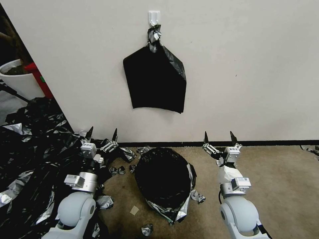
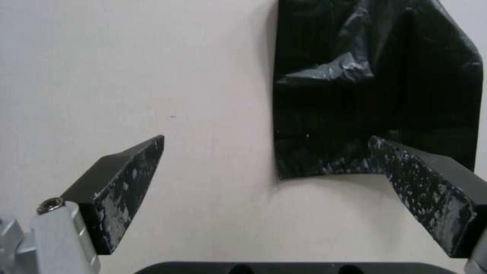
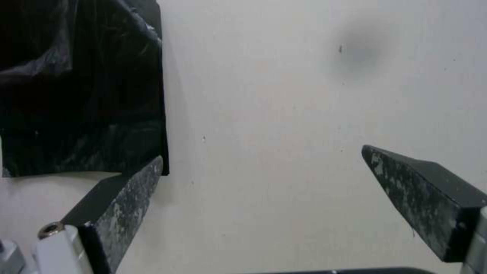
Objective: Place a trash bag onto the trash bin.
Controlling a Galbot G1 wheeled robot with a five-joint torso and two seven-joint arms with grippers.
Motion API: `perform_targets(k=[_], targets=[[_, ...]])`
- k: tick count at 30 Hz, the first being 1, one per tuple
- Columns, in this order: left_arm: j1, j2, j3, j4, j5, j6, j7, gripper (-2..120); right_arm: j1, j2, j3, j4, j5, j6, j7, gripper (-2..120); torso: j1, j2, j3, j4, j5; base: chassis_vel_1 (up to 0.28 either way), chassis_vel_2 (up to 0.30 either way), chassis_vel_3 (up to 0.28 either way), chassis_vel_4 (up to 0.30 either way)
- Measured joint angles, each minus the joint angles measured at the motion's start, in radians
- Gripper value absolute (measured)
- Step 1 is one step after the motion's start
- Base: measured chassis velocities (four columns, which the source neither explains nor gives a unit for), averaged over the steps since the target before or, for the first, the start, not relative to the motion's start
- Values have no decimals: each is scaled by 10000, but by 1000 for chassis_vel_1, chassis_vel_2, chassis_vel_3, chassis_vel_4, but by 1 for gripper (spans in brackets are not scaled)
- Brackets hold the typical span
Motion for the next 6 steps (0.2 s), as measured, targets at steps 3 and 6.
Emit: perform_targets(k=[3,6], targets=[[0,0,1,0,-3,-1,-3,100,0,-1,-3,2,1,-3,2,100,0,0,0,0,0,0,0,0,0],[-1,0,1,0,-4,-2,-4,100,1,-2,-4,4,2,-3,4,100,0,0,0,1,0,0,0,0,0]])
